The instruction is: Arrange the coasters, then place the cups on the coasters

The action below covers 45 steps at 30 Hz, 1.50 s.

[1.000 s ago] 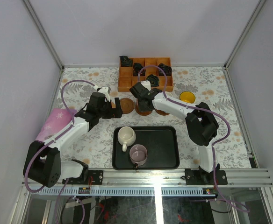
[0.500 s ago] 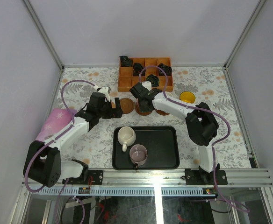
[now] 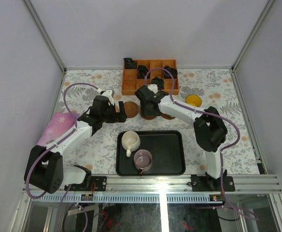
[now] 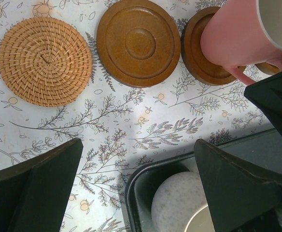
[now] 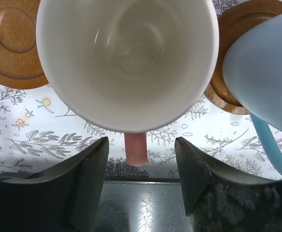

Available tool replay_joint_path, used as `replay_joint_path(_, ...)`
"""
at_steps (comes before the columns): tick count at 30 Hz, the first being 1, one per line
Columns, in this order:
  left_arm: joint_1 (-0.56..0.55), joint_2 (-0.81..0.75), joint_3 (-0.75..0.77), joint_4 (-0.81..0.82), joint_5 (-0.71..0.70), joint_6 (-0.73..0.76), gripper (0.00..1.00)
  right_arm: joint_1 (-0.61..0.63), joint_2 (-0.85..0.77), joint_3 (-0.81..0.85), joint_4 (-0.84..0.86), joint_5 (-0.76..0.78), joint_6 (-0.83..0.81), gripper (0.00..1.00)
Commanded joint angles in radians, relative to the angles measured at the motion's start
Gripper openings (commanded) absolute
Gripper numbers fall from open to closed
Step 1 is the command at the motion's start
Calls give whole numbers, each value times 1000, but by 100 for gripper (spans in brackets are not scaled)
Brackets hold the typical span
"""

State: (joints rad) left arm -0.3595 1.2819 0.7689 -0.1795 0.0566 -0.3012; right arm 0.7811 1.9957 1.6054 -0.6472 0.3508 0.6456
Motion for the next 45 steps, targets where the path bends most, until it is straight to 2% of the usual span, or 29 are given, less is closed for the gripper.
replay_joint_path(1, -6, 13, 29, 25, 18, 1, 100, 1, -74, 2, -32, 24, 9, 66)
replay_joint_path(8, -4, 14, 30, 23, 18, 5, 100, 60, -136, -26, -56, 37, -15, 71)
replay_joint_path(11, -5, 11, 28, 22, 14, 8, 100, 110, -188, -66, -60, 56, -51, 78)
replay_joint_path(16, -5, -2, 28, 18, 21, 14, 100, 185, -316, -186, -14, 40, -90, 98)
replay_joint_path(17, -6, -9, 28, 15, 23, 16, 100, 192, -342, -210, -12, 37, -81, 99)
replay_joint_path(25, -32, -150, 15, -98, 18, -19, 100, 193, -585, -432, 5, 51, 20, 98)
replay_joint_path(30, -122, -322, -16, -200, -33, -129, 97, 194, -702, -492, -22, 170, 56, 98)
replay_joint_path(37, -308, -509, -63, -349, -76, -361, 94, 170, -795, -459, -73, 382, 79, 100)
replay_joint_path(41, -455, -581, -71, -422, -122, -466, 94, 124, -822, -452, -54, 400, 40, 99)
replay_joint_path(45, -607, -549, -62, -491, -181, -520, 94, 84, -819, -460, -48, 379, 24, 99)
